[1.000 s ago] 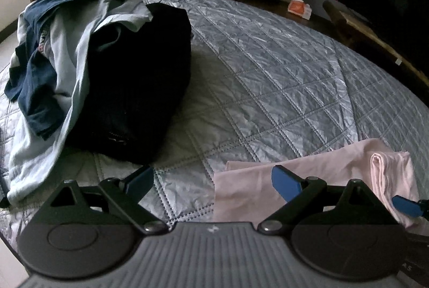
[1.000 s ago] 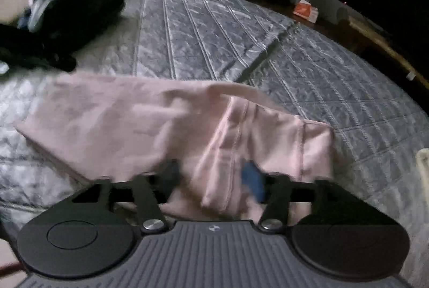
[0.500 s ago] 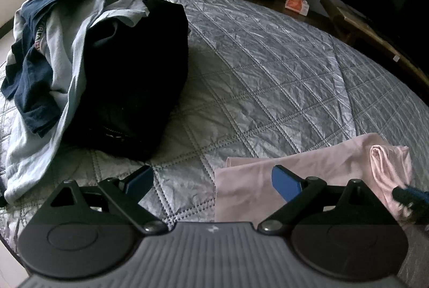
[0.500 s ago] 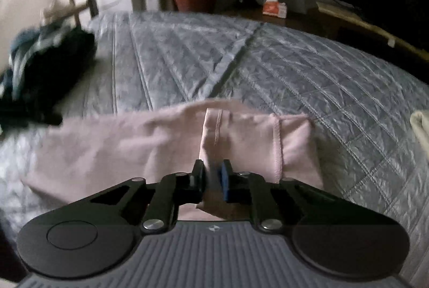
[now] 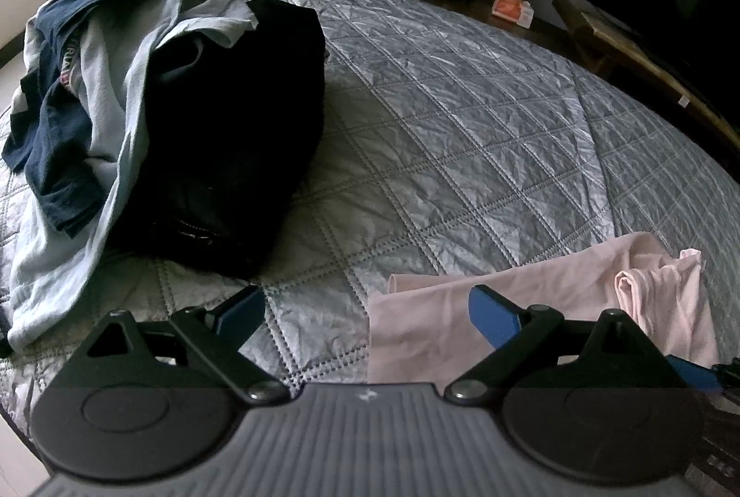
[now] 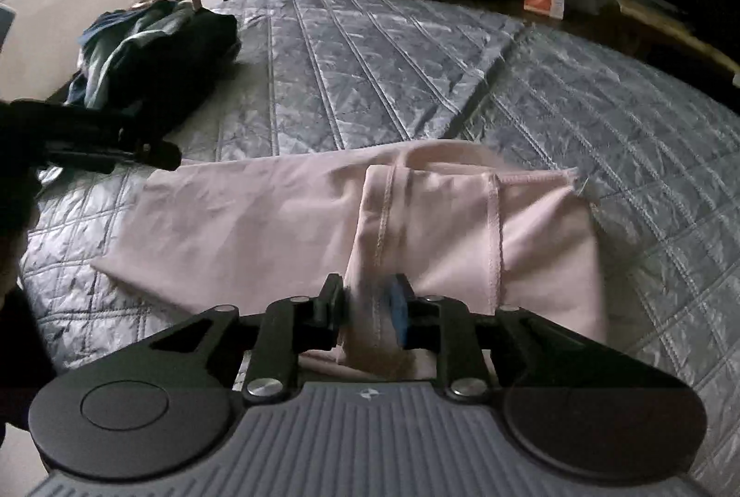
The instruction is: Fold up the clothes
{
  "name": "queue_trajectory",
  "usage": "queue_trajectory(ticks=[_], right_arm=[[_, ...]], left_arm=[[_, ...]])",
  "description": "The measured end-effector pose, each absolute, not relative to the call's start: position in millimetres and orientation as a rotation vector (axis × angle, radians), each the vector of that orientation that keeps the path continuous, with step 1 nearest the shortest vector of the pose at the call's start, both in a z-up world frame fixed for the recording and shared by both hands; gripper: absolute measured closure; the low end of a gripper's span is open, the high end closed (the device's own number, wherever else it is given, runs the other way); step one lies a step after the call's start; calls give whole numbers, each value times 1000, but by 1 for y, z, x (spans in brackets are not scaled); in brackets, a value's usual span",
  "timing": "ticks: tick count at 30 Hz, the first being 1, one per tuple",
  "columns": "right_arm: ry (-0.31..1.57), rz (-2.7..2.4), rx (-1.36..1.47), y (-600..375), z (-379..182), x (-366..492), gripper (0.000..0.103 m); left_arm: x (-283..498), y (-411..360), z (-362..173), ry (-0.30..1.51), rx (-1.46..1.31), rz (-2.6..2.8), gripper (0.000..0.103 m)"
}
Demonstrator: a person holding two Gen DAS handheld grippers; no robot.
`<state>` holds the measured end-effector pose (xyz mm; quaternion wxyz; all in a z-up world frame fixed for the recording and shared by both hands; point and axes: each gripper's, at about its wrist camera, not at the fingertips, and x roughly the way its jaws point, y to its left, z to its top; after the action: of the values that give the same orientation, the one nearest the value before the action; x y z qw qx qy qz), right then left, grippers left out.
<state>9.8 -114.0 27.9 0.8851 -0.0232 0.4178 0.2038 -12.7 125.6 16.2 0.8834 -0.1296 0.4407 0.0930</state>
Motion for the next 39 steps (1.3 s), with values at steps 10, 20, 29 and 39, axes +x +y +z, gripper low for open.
queue_trajectory(ticks=[10, 20, 29, 39], right_arm=[[896, 364, -181, -97, 18, 26, 64], [692, 685, -617, 5, 36, -42, 63], [538, 684, -921, 59, 6, -69, 44], [453, 618, -1059, 88, -13, -78, 78]], left_arm=[[-14, 126, 19, 896, -250, 200, 9], [-16, 146, 22, 875, -282, 257, 8], [-19, 161, 23, 869, -331, 280, 8], [-19, 161, 24, 860, -338, 283, 8]])
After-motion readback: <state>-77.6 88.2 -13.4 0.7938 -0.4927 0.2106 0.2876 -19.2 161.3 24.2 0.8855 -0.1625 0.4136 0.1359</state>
